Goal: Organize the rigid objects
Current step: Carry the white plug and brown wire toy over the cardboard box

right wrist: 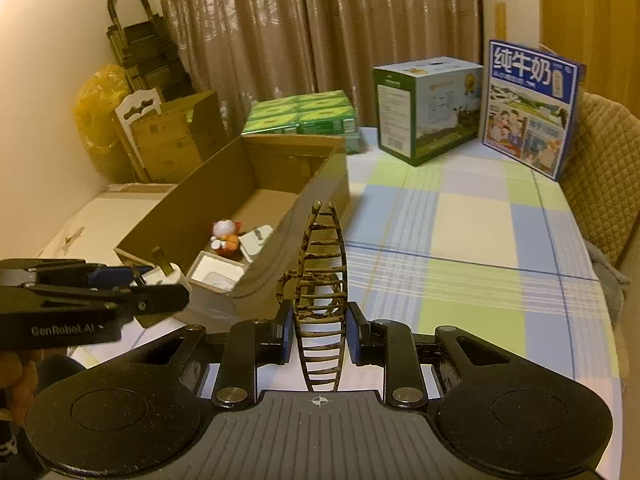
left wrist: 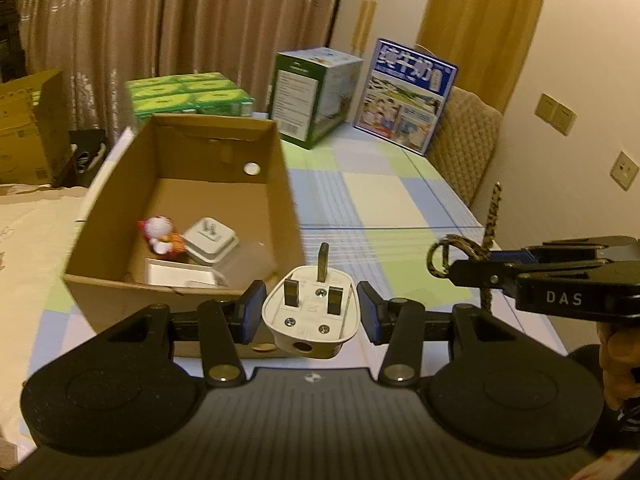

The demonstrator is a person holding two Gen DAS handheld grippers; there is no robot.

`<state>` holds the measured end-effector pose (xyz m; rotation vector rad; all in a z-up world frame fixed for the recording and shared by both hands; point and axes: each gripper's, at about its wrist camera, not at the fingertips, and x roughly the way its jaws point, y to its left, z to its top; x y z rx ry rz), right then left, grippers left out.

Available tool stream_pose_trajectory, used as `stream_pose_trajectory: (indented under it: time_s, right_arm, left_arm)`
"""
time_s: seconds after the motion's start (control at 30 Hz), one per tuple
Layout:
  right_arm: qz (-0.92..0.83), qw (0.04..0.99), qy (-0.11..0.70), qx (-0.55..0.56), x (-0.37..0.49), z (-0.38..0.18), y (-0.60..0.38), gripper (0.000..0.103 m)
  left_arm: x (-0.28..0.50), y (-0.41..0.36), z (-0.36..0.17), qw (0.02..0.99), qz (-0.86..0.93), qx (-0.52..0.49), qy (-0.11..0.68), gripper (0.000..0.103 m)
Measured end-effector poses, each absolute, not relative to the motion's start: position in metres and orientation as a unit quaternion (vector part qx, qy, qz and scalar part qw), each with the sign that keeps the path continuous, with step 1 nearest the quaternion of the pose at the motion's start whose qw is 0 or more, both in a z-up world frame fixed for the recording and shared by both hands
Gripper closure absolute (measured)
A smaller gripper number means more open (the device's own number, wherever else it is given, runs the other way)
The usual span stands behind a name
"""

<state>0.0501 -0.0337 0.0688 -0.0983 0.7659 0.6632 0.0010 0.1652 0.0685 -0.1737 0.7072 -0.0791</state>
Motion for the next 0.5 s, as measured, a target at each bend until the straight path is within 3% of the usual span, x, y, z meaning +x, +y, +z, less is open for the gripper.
stream_pose_trajectory:
  time_s: [0.5]
  right_arm:
    - [0.353, 0.861, 0.362, -0.058, 0.084, 0.069, 0.034, 0.080]
  left_arm:
    - [0.017, 0.241, 0.072, 0.935, 0.013, -0.061, 0.349, 0.059]
